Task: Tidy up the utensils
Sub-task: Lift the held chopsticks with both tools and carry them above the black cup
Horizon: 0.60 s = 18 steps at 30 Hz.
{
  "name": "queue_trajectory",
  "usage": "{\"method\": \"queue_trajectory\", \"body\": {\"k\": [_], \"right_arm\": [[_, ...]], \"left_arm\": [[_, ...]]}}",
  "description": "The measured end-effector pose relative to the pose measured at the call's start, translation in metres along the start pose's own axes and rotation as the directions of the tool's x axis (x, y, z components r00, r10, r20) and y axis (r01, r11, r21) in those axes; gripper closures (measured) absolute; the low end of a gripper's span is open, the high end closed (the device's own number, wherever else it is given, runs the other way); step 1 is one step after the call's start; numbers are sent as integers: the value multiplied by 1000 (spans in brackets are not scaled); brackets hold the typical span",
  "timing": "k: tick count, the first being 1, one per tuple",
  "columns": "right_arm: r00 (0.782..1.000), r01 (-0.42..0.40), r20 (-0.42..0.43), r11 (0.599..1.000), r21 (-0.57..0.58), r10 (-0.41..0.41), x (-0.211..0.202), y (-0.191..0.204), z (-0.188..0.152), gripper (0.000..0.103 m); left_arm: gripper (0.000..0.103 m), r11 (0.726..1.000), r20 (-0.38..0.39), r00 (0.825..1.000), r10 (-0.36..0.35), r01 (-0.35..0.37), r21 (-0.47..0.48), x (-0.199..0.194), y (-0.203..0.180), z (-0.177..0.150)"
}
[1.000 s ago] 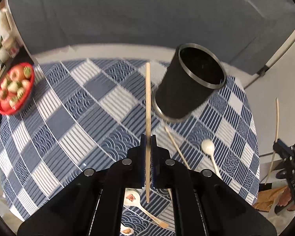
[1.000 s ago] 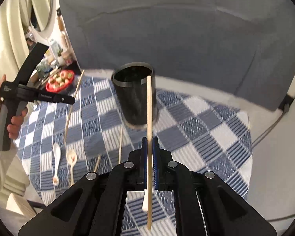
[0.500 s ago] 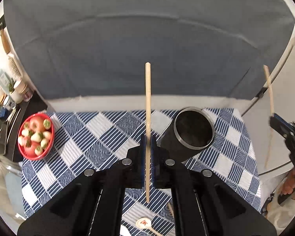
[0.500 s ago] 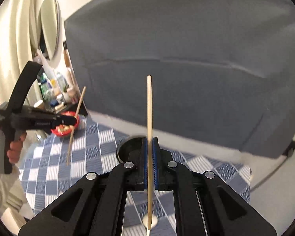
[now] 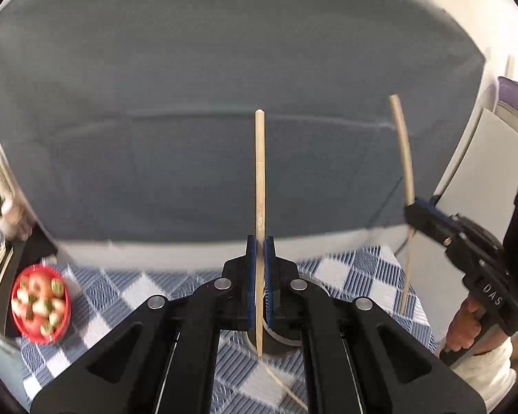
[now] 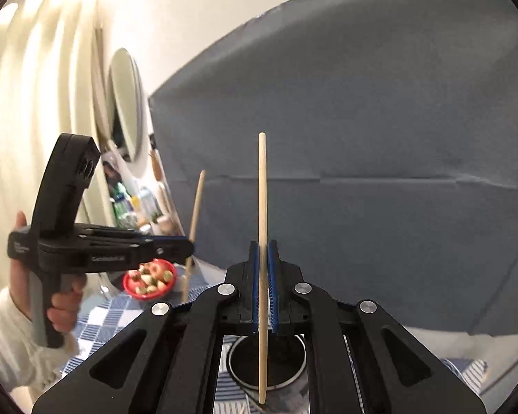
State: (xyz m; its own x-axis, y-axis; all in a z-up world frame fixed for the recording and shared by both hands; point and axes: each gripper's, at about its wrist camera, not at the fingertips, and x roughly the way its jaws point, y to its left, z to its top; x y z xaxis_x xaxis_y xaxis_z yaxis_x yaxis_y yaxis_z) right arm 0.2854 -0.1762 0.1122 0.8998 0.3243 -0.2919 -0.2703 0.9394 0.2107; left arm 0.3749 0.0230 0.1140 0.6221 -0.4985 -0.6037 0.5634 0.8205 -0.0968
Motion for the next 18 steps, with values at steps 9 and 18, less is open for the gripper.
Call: {"method": "queue_trajectory", "body": {"k": [9, 18], "right_arm": [[977, -187, 103, 982, -3, 186, 17, -16, -12, 98], [957, -274, 109, 961, 34, 269, 41, -37, -43, 98]], "left_arm": [[98, 998, 101, 993, -54, 52, 23, 14, -22, 5], [98, 998, 78, 995, -69, 69, 4, 49, -24, -13]]}}
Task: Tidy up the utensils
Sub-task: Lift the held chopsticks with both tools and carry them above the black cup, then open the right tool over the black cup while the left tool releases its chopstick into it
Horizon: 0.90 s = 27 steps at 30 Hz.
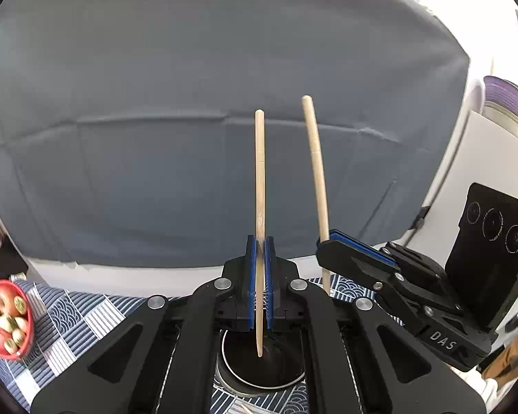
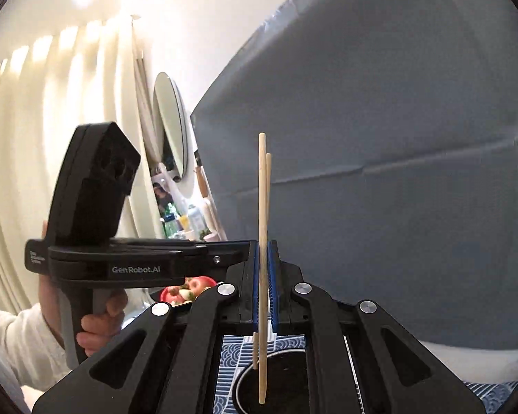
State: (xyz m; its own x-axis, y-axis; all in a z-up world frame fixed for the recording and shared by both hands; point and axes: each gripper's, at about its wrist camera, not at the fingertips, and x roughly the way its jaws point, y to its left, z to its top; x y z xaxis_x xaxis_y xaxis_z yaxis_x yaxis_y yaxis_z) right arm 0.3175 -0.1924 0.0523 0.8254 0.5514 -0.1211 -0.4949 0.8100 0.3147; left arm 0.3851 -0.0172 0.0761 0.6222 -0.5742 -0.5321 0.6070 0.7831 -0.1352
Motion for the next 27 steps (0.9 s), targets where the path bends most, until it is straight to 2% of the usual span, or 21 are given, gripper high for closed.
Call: {"method": "queue_trajectory", "body": {"k": [7, 19, 21, 22, 24, 25, 26, 27], "right_arm": [[999, 13, -30, 1000, 21, -12, 9, -21, -19, 98], [993, 37, -110, 998, 41, -32, 31, -29, -43, 98], [992, 47, -119, 998, 46, -41, 31, -28, -44, 95], [991, 59, -123, 997, 46, -53, 31, -28, -43, 94], [988, 98, -124, 995, 34, -93, 27, -26, -39, 93], [987, 111, -122, 993, 30, -107, 25, -23, -34, 80], [985, 129, -118, 991, 25, -125, 21, -22, -32, 58], [983, 146, -112, 989, 21, -143, 19, -21, -30, 46]], "left_arm": [[98, 1000, -48, 999, -23, 22, -13, 25, -4, -20], [98, 1000, -117, 993, 4, -6, -17, 44, -2, -39], [98, 1000, -122, 992, 13, -15, -15, 43, -3, -40], [96, 1000, -118, 993, 17, -19, -15, 42, -1, -40], [81, 1000, -99, 995, 16, -18, -23, 36, 2, -39], [62, 999, -90, 996, 15, -18, -27, 32, 4, -40], [48, 999, -81, 996, 21, -24, -30, 28, 5, -40], [44, 999, -70, 997, 32, -34, -31, 23, 6, -39]]}}
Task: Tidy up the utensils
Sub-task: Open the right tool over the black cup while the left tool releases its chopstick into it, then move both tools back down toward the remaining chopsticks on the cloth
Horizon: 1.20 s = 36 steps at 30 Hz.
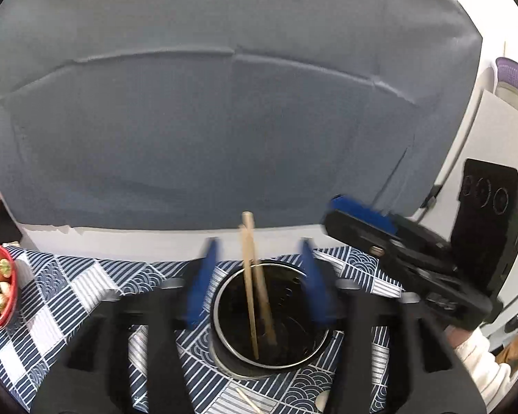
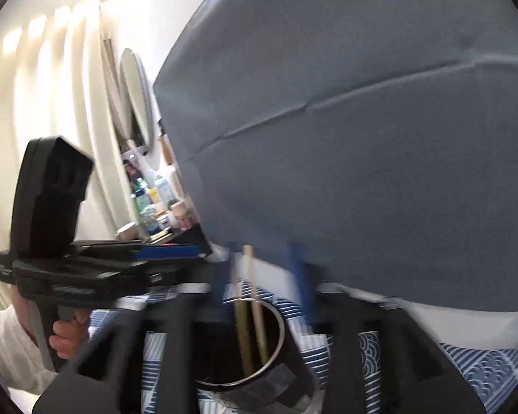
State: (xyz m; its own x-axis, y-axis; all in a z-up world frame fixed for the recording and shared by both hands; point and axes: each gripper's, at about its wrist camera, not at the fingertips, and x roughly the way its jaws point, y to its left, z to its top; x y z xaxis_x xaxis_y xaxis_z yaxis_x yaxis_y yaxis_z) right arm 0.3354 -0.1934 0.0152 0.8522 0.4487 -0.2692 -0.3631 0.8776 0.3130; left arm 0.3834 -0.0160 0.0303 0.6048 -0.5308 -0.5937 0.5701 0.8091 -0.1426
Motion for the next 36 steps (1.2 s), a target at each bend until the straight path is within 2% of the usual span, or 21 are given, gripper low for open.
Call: {"method": "queue_trajectory", "body": {"k": [1, 3, 4, 5, 7, 9, 12, 20, 30, 36], "right_arm": [[1000, 18, 11, 1000, -4, -18, -5, 2, 3, 39], [999, 37, 22, 999, -13, -36, -14, 5, 11, 33], [999, 48, 23, 999, -16, -48, -23, 3, 12, 22], [997, 65, 30, 998, -25, -64, -34, 1, 14, 16], [994, 100, 49, 994, -47, -97, -43, 8, 22, 16], [992, 109, 64, 993, -50, -106, -53, 13, 27, 15], [990, 122, 73, 991, -57, -118, -65, 18, 34, 14], [991, 131, 38, 988, -83, -128, -80, 40, 35, 13], [992, 116, -35, 987, -115, -120, -84, 75, 16, 13], [989, 90, -103, 986, -139, -105, -80, 92, -3, 13]], "left_arm": [[39, 1000, 10, 1000, 10, -10, 1, -4, 1, 0], [24, 999, 25, 999, 35, -35, -2, -11, 4, 1], [17, 999, 38, 998, 46, -46, -2, -16, 4, 1], [14, 998, 52, 997, 57, -57, -2, -21, 4, 0], [7, 997, 65, 995, 81, -81, 1, -33, 0, 0], [6, 994, 85, 990, 112, -113, 0, -42, 0, -1], [6, 992, 74, 989, 126, -126, 3, -52, -3, -4], [6, 987, 42, 986, 162, -162, 7, -77, -5, -29], [6, 981, -21, 981, 193, -193, -7, -103, -1, -70], [6, 976, -80, 973, 216, -217, 8, -105, 4, -97]]}}
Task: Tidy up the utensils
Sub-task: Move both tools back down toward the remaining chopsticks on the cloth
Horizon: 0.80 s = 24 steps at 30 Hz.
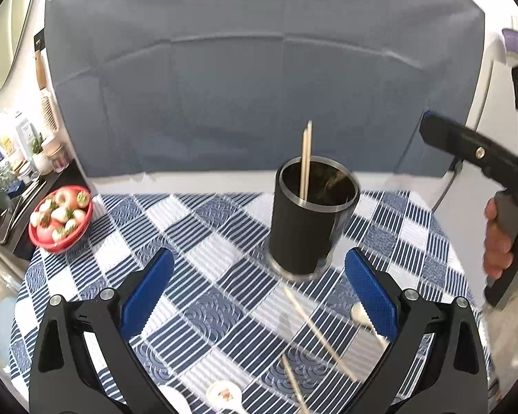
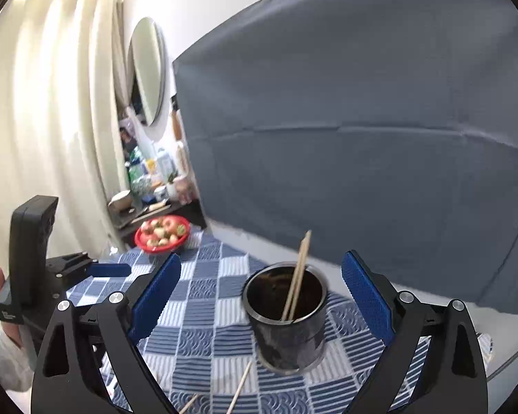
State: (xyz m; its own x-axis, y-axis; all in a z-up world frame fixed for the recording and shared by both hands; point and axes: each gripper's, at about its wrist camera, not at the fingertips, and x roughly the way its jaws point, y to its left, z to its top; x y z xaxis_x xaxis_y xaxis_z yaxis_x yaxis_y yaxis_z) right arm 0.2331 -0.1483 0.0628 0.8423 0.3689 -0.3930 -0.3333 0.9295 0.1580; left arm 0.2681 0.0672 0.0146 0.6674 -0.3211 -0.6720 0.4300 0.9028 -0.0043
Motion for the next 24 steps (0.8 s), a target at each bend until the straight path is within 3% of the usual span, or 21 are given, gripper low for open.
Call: {"method": "queue_trajectory", "body": {"k": [13, 24], "right_arm": [[985, -35, -167, 999, -22, 31, 17, 26, -44, 13], [938, -37, -345, 999, -25, 26, 50, 33, -86, 13]], "left_arm": [[6, 998, -105, 993, -61, 57, -38, 7, 1, -57], [6, 991, -212, 969, -129, 130, -9, 28, -25, -118]]}}
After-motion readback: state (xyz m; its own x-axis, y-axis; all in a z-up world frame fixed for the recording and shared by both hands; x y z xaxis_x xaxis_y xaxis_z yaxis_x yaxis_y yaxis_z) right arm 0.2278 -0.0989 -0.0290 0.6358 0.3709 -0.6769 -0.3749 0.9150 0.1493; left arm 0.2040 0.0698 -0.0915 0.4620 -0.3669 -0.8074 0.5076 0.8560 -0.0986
